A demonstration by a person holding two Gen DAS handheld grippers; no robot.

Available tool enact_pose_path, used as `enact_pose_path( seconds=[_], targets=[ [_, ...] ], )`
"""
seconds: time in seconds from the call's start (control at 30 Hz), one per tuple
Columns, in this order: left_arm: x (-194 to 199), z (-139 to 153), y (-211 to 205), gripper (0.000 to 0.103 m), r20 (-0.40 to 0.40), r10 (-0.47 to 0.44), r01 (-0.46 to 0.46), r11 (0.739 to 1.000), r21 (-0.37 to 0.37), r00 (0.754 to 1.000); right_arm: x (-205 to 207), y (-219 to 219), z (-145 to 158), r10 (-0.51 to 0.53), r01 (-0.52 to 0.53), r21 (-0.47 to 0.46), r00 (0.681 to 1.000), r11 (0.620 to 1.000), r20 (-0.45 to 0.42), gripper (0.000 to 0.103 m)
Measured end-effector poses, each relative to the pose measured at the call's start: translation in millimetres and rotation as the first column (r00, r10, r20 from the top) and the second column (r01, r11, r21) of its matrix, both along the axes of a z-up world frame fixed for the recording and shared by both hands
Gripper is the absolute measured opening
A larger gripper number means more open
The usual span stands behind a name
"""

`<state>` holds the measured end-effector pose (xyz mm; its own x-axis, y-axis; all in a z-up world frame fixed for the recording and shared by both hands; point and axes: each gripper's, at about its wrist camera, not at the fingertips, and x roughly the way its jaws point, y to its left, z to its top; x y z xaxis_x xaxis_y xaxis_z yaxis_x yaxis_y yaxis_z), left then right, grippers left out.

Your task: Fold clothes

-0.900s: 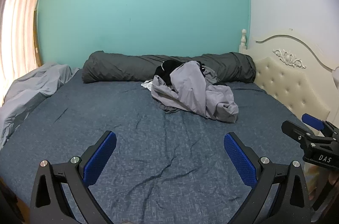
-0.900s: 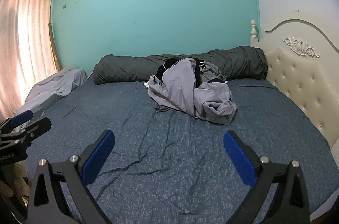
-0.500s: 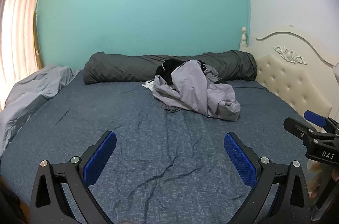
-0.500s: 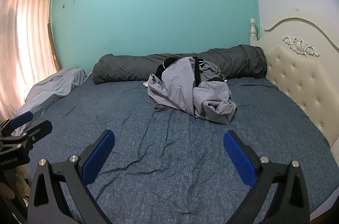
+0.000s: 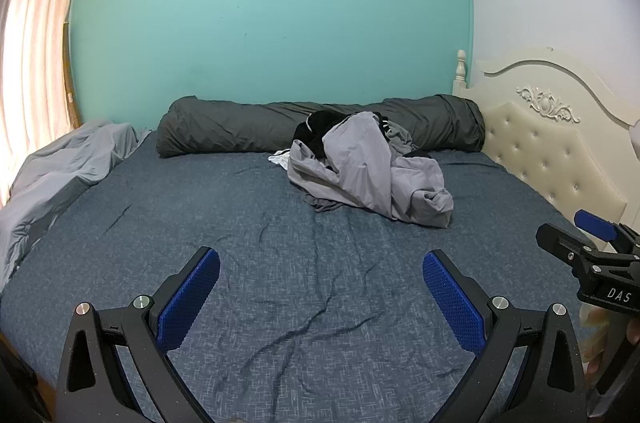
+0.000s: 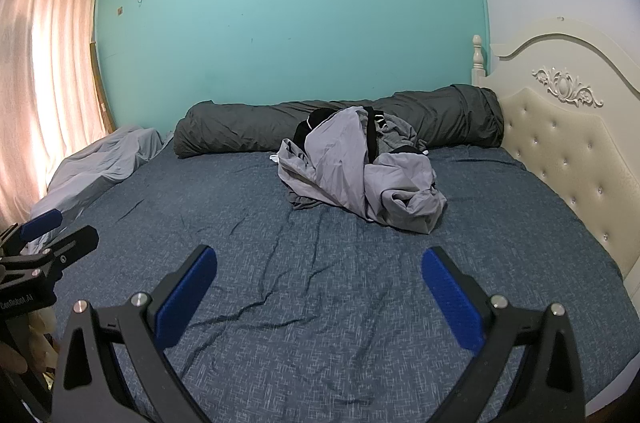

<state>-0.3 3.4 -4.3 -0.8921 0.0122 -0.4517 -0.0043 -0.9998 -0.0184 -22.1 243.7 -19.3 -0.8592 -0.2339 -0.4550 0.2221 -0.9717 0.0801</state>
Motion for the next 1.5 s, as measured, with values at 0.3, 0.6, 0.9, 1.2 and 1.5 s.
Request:
enact_pose_path(
  seconds=[0.3, 0.6, 0.9, 1.2, 1.5],
  targets=[
    [1.0, -1.8, 1.9, 0.103, 0.003, -0.008, 0.008, 1.000, 0.002, 1.000, -1.1, 2.2, -0.4, 0.002, -0.002, -0.003, 1.000, 1.000, 0.001, 0.103],
    [-1.1, -2.5, 2.9, 0.103, 0.009, -0.011, 0.011, 1.000, -0.001, 1.000, -2.1, 4.0, -2.4, -0.002, 0.002, -0.008, 1.000, 1.000, 0.005, 0.103],
    [-3.7, -2.5, 2.8, 0.103, 0.004, -0.012, 0.012, 1.000, -0.009, 1.000, -4.8, 4.2, -4.6, -0.004, 0.004, -0.008, 1.000, 1.000, 0.007, 0.103],
    [-9.2, -3.3, 0.4, 0.103, 0.003, -0.013, 0.013, 1.000, -0.015, 1.000, -7.7, 6.3, -8.7, -0.005, 0.005, -0.009, 1.000, 1.000, 0.013, 0.103],
    [-26.7, -19.0, -4.9, 0.103, 0.016, -0.029, 0.028, 0.999, 0.024, 0.999, -20.7, 10.1, -18.2, -0.006, 0.006, -0.006, 1.000, 1.000, 0.024, 0.103]
  ],
)
